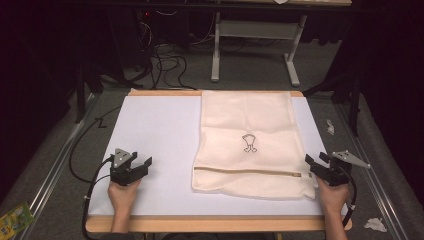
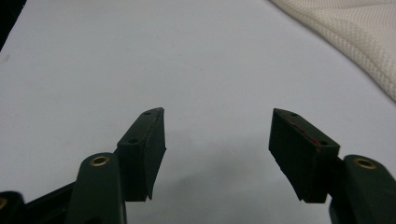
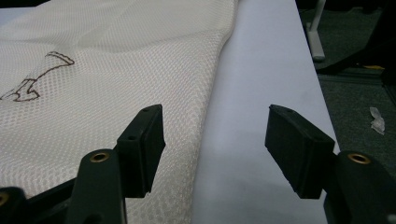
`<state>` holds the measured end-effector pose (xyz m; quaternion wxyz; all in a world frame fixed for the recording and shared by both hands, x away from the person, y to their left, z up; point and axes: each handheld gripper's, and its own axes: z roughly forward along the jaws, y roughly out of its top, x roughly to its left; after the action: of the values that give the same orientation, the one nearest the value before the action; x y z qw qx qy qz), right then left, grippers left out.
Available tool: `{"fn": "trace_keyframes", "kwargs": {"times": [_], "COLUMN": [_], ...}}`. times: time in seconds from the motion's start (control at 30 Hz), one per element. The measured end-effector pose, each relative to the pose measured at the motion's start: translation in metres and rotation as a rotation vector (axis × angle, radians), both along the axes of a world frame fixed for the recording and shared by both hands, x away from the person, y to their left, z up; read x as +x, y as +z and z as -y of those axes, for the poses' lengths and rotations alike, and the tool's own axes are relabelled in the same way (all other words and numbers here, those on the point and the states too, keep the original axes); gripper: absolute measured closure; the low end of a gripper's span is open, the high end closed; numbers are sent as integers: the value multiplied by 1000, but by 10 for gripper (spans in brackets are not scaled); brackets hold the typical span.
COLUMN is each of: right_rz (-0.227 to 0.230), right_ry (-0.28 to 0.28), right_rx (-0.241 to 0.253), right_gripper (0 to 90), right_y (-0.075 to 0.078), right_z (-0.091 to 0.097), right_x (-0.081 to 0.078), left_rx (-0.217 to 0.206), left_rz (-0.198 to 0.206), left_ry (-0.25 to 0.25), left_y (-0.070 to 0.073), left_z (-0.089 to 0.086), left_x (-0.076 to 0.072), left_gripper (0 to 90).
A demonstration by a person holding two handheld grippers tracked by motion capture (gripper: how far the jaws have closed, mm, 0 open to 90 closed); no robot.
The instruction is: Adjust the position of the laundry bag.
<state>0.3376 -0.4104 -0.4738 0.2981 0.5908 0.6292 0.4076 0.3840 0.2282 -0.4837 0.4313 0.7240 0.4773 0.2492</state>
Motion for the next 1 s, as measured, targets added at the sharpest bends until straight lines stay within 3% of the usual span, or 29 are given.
{"fn": "trace_keyframes", "kwargs": {"times": [0.67,0.8,0.9,1.0], "right_rz": [-21,-38,-72,-76], "right_ry": [20,23,53,54], "right_rx": [-9,-9,-46,-30], "right_gripper": [391,445,495,504], "right_y": [0,0,1,1], "right_z": [-1,-1,-6,-4], "right_x": [2,4,8,9], "left_rx": [4,9,11,2], "left_rz": [-11,-29,-24,-42], "left_ry": [7,12,10,19], "left_y": [0,0,2,2], "left_z": [0,1,1,3], "left_x": [1,4,3,4], "left_gripper": [376,381,381,382]}}
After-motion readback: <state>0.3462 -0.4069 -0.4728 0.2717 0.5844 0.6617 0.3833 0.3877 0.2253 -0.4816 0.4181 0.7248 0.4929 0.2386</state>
